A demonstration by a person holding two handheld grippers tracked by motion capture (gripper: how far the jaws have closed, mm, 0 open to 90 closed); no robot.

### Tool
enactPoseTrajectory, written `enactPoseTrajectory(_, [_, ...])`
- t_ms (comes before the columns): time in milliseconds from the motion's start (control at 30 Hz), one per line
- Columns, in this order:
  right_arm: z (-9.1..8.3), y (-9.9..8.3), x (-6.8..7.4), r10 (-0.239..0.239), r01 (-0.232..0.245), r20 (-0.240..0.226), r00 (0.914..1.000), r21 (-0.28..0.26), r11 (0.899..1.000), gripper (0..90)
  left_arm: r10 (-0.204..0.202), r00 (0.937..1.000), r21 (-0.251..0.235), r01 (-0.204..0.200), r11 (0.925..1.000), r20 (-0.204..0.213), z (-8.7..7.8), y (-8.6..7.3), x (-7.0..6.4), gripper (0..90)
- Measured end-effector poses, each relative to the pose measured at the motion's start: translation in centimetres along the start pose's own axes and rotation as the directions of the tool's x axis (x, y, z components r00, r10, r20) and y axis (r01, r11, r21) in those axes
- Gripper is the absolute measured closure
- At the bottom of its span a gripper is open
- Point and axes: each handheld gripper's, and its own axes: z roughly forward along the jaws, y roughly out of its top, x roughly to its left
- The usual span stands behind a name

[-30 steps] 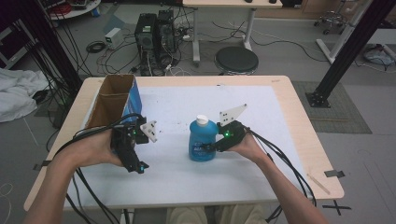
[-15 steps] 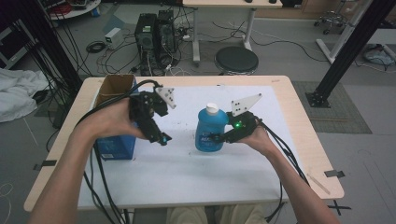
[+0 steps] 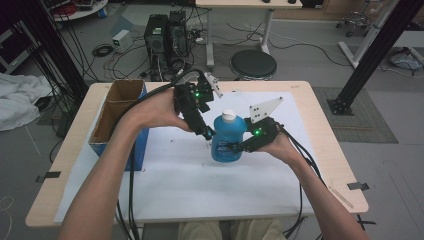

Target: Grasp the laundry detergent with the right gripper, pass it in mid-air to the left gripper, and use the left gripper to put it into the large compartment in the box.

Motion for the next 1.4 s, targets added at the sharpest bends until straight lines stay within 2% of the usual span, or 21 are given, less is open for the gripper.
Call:
enactPoseTrajectory(200, [0.0, 0.0, 0.0, 0.001, -0.001, 0.003, 1.0000, 0.010, 1.000, 46.5, 0.012, 0.9995, 0.000, -0.012, 0.9999, 0.028, 1.3, 1.5, 0.3, 16.7])
enactPoseTrajectory(600, [0.5, -0.2, -0.1, 0.006, -0.006, -0.007, 1.0000, 0.010, 1.000, 46.5, 0.036, 0.9977, 0.034, -0.038, 0.9987, 0.058, 3.6, 3.1, 0.3, 16.7])
enactPoseTrajectory(967, [0.5, -0.3, -0.1, 0.006, -0.005, -0.007, 1.0000, 0.016, 1.000, 46.3, 0.042, 0.9979, 0.084, -0.046, 0.9954, 0.050, 5.2, 3.7, 0.3, 16.8])
enactPoseTrajectory(1233, [0.7, -0.4, -0.1, 0.010, -0.010, -0.008, 0.9999, 0.015, 1.000, 46.3, 0.050, 0.9972, 0.092, -0.055, 0.9942, 0.055, 5.3, 3.6, 0.3, 21.5])
enactPoseTrajectory(1400, [0.8, -0.4, -0.1, 0.010, -0.009, -0.010, 0.9999, 0.020, 1.000, 46.3, 0.039, 0.9981, 0.102, -0.044, 0.9938, 0.049, 5.3, 3.5, 0.4, 22.2])
